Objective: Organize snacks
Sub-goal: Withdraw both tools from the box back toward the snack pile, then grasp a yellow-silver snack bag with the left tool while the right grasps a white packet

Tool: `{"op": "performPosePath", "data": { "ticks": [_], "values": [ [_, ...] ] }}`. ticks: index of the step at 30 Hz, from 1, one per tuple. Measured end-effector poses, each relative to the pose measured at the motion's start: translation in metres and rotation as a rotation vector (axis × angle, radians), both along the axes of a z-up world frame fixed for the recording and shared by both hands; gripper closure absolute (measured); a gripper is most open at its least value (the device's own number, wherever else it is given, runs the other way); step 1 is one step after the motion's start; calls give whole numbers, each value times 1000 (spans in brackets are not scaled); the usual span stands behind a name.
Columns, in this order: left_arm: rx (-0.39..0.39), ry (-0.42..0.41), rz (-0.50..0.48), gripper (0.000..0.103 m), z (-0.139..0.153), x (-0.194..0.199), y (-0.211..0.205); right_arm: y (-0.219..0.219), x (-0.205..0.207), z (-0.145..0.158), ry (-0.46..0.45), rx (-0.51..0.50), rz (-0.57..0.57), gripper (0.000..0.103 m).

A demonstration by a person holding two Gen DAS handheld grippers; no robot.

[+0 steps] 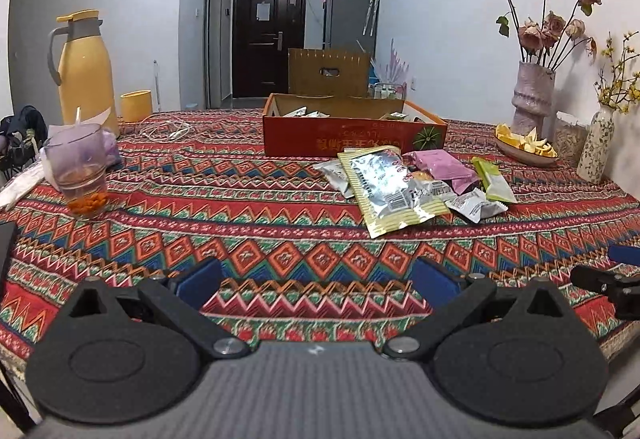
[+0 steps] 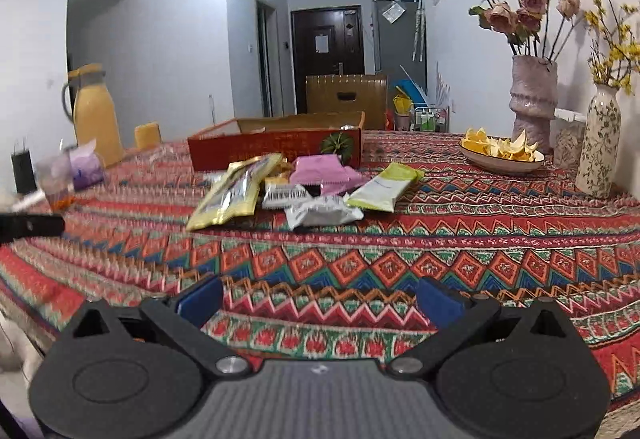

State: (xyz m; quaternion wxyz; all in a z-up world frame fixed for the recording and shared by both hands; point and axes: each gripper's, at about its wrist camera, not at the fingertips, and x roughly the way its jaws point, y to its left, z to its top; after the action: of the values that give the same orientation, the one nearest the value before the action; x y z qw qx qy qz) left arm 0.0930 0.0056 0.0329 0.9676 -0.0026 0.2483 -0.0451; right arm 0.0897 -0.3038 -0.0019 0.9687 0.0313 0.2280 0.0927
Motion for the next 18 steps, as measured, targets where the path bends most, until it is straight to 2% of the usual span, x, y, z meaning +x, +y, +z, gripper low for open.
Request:
{"op": "performPosePath", "data": {
  "ticks": [4,8,13,18],
  "values": [
    [11,22,-11,0,0,17,-9,-6,12,-1,-1,30,-10,0],
    [-18,53,-42,0,0,46,-23,-7,25,-8,25,34,-26,0],
    [29,51,-81,0,-5,98,-58,-17,43,-10,45,51,-47,0],
    [-23,70,-89,1,-3,169,-86,-24,66,-9,63,52,-62,0]
  ]
}}
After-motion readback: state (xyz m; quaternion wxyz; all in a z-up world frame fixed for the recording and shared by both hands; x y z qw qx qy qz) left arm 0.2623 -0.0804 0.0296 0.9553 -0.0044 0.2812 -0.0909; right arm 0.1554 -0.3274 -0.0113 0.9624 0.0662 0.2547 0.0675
